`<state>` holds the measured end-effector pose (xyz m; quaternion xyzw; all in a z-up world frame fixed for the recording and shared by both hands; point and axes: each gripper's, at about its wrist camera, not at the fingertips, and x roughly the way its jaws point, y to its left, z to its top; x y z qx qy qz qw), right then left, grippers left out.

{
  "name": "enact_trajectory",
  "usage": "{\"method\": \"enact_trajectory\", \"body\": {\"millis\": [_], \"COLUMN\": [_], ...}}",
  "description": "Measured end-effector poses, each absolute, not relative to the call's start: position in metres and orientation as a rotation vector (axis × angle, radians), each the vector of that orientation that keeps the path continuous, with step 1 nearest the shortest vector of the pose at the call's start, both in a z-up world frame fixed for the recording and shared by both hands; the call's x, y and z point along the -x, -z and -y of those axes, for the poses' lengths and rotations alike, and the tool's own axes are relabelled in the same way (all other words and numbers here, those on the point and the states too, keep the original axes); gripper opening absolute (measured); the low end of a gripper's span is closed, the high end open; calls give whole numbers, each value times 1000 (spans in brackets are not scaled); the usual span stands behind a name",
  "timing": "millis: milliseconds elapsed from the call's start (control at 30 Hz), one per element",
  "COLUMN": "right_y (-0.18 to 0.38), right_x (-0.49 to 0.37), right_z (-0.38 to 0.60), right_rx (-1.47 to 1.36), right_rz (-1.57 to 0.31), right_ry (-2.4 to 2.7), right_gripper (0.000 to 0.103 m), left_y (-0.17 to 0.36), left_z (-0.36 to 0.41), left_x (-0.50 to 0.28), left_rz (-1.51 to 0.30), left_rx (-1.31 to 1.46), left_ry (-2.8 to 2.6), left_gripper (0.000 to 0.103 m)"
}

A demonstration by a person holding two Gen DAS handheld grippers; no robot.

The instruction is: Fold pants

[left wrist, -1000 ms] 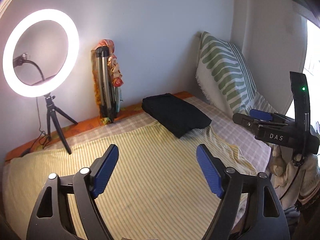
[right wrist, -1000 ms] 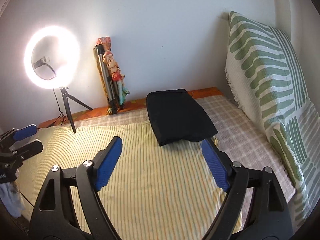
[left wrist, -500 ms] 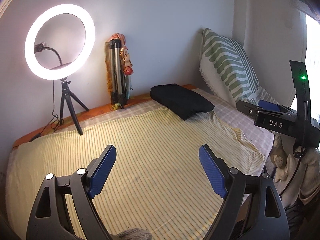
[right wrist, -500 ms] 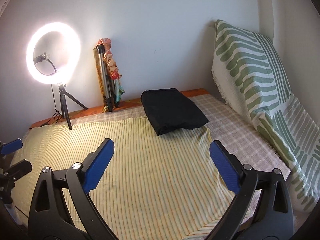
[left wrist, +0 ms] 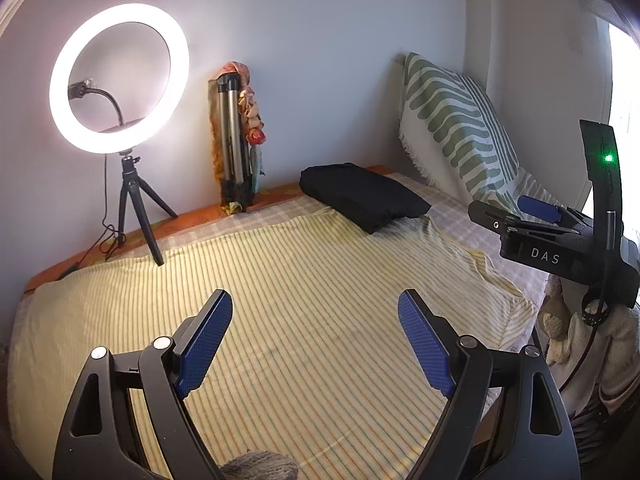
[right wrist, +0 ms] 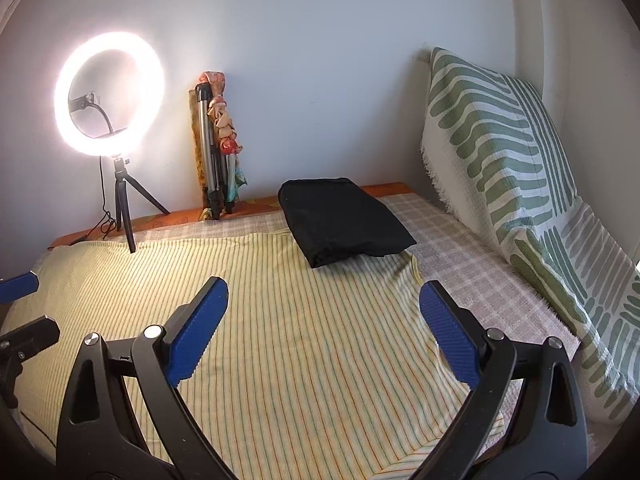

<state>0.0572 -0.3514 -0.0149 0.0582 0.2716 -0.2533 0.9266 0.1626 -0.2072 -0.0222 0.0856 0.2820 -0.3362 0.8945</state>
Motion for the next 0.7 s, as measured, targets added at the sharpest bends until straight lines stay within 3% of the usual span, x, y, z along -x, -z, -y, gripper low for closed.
{"method": "enact_trajectory", "body": {"millis": [700], "right_y": [10], "right_x": [-63], "right_z": [344], "right_rx": [-112], "right_rz": [-542], "right_ry": [514], "right_gripper": [98], "left_y": [21], "left_z": [195], "left_x": [-168], "left_rz": [-598], "left_rx": [-139], "left_ry": [663], "left_gripper": [88]}}
